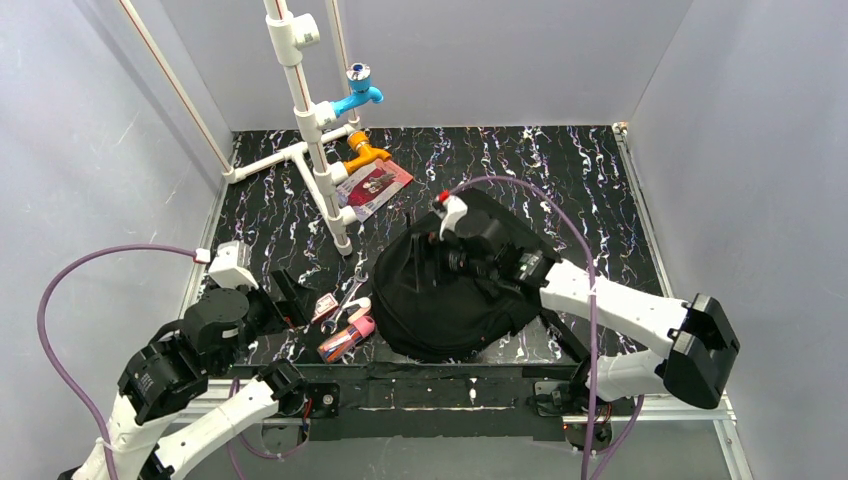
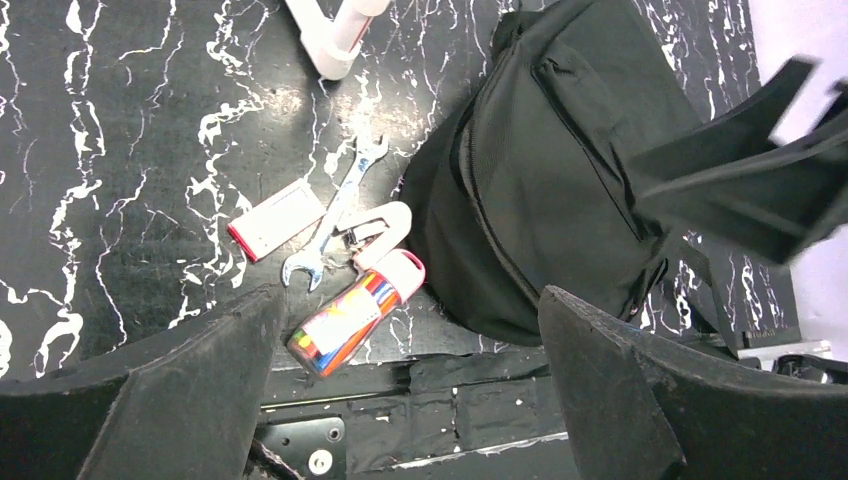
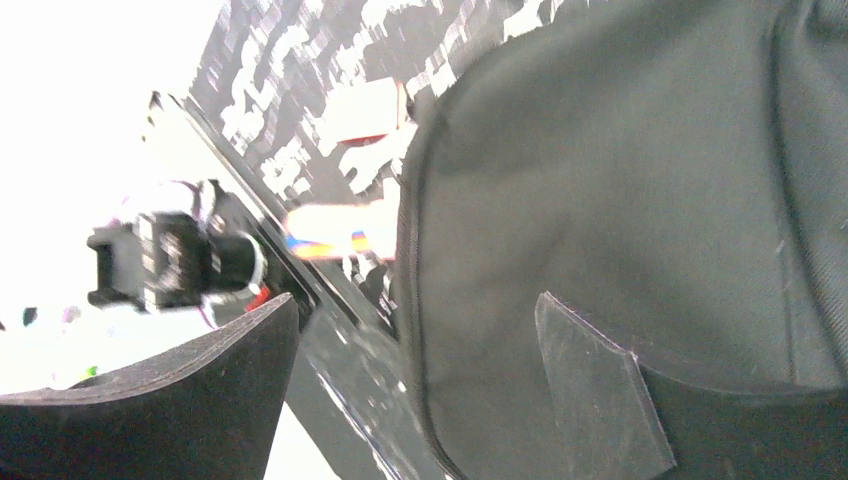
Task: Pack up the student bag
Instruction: Place the book in the student bag, then pick up the book from the center of the board, then place the book in the student bag.
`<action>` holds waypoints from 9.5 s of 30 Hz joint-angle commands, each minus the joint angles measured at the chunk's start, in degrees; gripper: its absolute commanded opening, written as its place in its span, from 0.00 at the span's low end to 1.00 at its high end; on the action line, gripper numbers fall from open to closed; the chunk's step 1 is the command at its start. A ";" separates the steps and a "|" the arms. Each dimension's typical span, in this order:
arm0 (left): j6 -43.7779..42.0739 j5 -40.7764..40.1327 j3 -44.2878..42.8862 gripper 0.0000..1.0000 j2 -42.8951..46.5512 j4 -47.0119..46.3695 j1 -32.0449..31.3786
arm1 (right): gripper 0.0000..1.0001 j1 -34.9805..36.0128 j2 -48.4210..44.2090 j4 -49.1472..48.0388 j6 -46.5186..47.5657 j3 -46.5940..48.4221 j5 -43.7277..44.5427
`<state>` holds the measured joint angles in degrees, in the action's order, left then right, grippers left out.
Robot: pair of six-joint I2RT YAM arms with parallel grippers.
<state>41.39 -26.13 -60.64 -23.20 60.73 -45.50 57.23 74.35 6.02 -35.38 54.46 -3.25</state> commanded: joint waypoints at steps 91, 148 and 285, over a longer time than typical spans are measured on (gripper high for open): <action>3.26 82.84 -51.36 0.25 -118.08 -62.78 41.45 | 0.41 -26.21 71.05 -26.50 -24.09 52.02 -12.49; 2.66 72.99 11.45 0.00 -13.47 -39.01 43.24 | 0.90 -10.39 -4.84 -23.71 -12.02 -8.31 -25.96; -4.45 17.73 1.20 0.00 -4.35 -8.70 23.61 | 0.80 13.73 26.57 26.82 19.02 25.50 55.15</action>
<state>36.05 -4.45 -58.17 -29.32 48.05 -21.87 71.31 96.09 28.01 -16.14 75.79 42.89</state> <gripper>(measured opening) 0.044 0.842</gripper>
